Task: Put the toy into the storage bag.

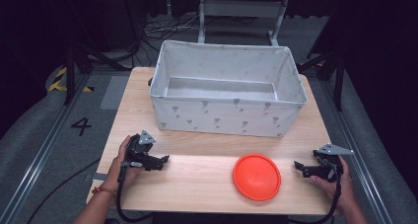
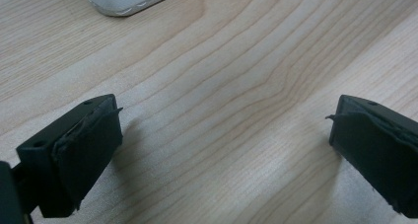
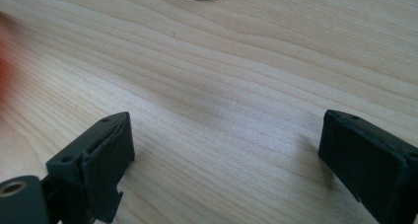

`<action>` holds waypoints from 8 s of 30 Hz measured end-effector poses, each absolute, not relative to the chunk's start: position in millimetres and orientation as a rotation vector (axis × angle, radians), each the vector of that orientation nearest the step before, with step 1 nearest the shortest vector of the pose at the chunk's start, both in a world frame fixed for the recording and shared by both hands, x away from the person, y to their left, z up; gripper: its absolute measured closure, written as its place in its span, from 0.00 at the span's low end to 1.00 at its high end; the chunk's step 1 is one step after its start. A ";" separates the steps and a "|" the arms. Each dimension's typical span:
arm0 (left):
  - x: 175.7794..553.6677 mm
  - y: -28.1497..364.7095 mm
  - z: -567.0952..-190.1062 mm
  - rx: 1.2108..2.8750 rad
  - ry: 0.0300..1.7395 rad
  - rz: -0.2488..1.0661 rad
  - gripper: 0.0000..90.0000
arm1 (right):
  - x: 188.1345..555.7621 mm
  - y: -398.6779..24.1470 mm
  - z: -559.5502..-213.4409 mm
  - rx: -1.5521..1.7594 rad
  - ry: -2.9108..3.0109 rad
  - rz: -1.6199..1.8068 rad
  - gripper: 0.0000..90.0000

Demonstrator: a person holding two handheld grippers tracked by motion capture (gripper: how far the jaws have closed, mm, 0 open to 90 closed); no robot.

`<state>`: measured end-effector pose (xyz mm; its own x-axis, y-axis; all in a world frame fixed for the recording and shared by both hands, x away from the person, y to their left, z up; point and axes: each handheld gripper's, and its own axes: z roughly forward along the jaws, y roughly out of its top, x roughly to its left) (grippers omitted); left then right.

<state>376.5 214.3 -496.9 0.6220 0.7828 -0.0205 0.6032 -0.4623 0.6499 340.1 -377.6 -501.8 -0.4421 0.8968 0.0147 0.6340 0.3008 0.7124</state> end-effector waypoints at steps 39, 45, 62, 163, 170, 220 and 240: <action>370.4 232.4 -496.7 2.267 0.952 0.323 0.01 | 315.1 -328.7 -465.9 1.135 2.289 1.061 0.24; 370.3 232.6 -496.8 2.267 0.953 0.323 0.01 | 311.6 -312.9 -465.1 1.082 2.349 1.101 0.23; 370.3 232.6 -496.8 2.267 0.953 0.324 0.01 | 311.3 -279.9 -486.2 0.996 2.530 1.036 0.25; 370.6 232.6 -496.7 2.268 0.950 0.321 0.01 | 343.5 -286.1 -219.5 0.500 2.343 1.129 0.92; 370.6 232.6 -496.7 2.268 0.950 0.322 0.01 | 347.8 -283.4 -205.7 0.487 2.322 1.148 0.92; 370.4 232.6 -496.7 2.267 0.952 0.322 0.01 | 488.0 -259.8 -196.5 0.659 2.305 1.104 0.92; 370.4 232.6 -496.7 2.267 0.952 0.322 0.01 | 519.7 -256.6 -250.7 0.658 2.421 0.993 0.92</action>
